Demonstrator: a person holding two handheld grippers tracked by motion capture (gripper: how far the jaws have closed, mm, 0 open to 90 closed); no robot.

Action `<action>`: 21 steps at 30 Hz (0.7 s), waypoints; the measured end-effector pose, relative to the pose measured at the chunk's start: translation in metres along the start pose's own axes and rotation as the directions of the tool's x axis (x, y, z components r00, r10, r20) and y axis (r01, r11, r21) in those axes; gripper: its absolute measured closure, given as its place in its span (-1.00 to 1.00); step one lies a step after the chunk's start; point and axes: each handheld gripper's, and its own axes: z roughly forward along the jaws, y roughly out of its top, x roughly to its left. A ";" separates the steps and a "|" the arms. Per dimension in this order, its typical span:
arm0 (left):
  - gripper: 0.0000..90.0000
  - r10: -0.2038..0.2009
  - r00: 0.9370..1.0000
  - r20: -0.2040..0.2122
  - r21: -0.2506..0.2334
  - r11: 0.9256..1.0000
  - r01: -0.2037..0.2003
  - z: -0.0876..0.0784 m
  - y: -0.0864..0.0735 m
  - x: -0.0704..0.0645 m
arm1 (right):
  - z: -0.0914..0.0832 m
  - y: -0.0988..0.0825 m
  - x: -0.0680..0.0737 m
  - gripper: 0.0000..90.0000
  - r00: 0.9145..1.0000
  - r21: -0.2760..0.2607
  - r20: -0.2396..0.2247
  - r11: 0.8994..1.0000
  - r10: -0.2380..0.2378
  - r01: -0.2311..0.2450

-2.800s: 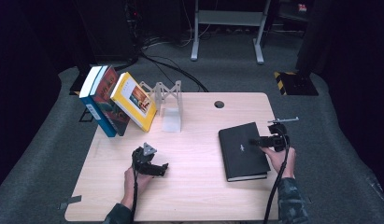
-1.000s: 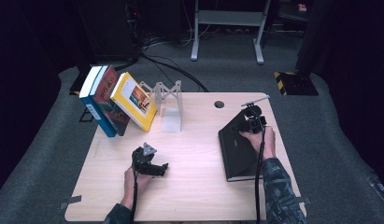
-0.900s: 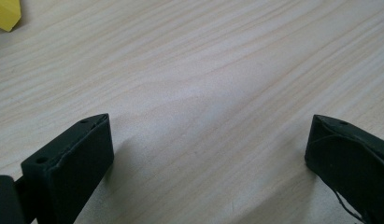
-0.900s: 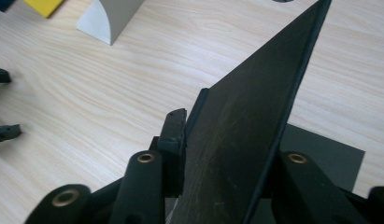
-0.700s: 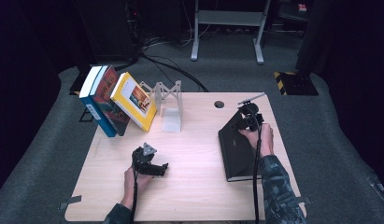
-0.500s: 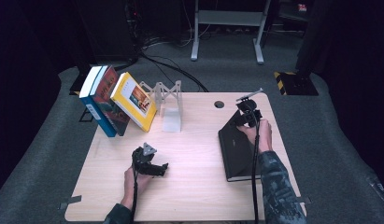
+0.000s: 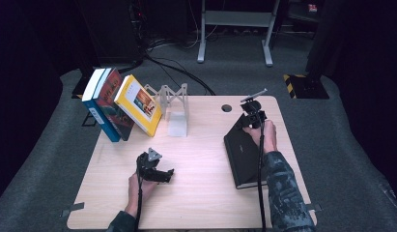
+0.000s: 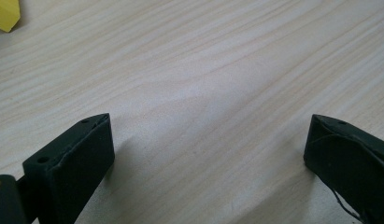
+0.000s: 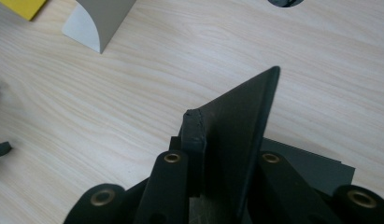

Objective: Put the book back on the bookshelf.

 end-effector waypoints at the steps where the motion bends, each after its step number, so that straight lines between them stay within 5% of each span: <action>1: -0.97 0.000 1.000 0.000 0.000 1.000 0.000 0.000 0.000 0.000 | 0.000 0.000 0.000 0.83 1.000 -0.003 -0.001 1.000 0.000 0.000; 11: -0.97 0.000 1.000 0.000 0.000 1.000 0.000 0.000 0.000 0.000 | -0.004 0.000 0.011 0.86 0.997 -0.058 0.064 0.998 -0.035 0.039; 21: -0.97 -0.001 1.000 0.000 -0.001 1.000 0.001 0.000 0.000 0.000 | -0.017 0.001 0.014 0.86 0.988 -0.172 0.157 0.985 -0.001 0.028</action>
